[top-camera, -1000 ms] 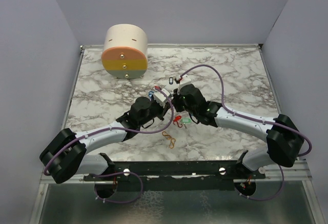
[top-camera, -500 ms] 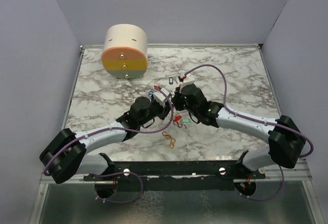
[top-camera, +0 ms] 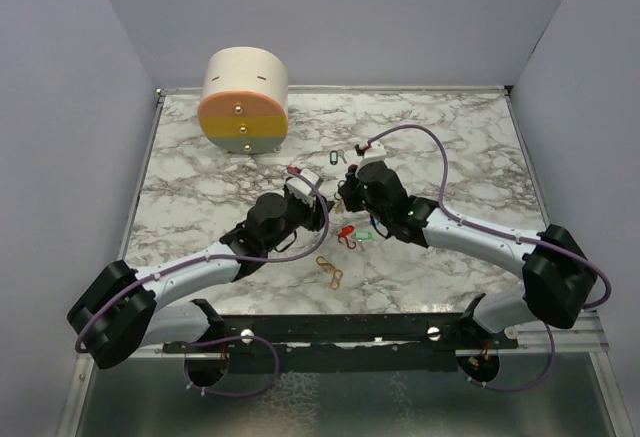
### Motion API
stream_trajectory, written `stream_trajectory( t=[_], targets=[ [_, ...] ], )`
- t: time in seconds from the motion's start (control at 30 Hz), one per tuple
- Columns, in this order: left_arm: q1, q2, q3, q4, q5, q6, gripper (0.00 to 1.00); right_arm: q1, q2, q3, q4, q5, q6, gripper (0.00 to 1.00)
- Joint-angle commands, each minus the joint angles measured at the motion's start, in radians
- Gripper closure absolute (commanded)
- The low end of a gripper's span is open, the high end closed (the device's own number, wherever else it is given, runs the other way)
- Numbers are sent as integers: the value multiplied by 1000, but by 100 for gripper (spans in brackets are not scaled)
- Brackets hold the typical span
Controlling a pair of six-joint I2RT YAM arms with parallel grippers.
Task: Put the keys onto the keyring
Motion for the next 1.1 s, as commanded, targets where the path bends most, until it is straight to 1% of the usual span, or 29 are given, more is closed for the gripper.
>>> stream_trajectory(
  t=[0.0,0.07,0.13,0.17,0.23,0.43,0.7,0.87,0.97,1.07],
  targets=[
    [-4,-83,-26,-3,-229,-73,43,-4,32,3,73,-2,-40,99],
    [-1,-125,-45,-10,-293,-106,28,-4,66,20,77,-13,-63,99],
    [3,-168,-59,-25,-341,-132,17,-4,102,40,87,-28,-80,99],
    [4,-187,-63,-38,-360,-142,13,-4,122,48,95,-34,-85,99],
    [7,-221,-66,-63,-384,-154,9,-4,157,67,111,-49,-96,99],
    [13,-282,-78,-105,-421,-160,9,-4,258,142,138,-87,-110,99],
    [23,-295,-78,-130,-446,-158,8,-4,452,339,89,-154,-100,99],
    [33,-306,-85,-138,-454,-159,8,-4,564,440,74,-181,-88,97],
    [41,-312,-91,-140,-458,-162,8,-4,598,474,73,-194,-82,95],
    [48,-315,-94,-142,-458,-165,8,-4,619,501,70,-206,-76,91]
  ],
)
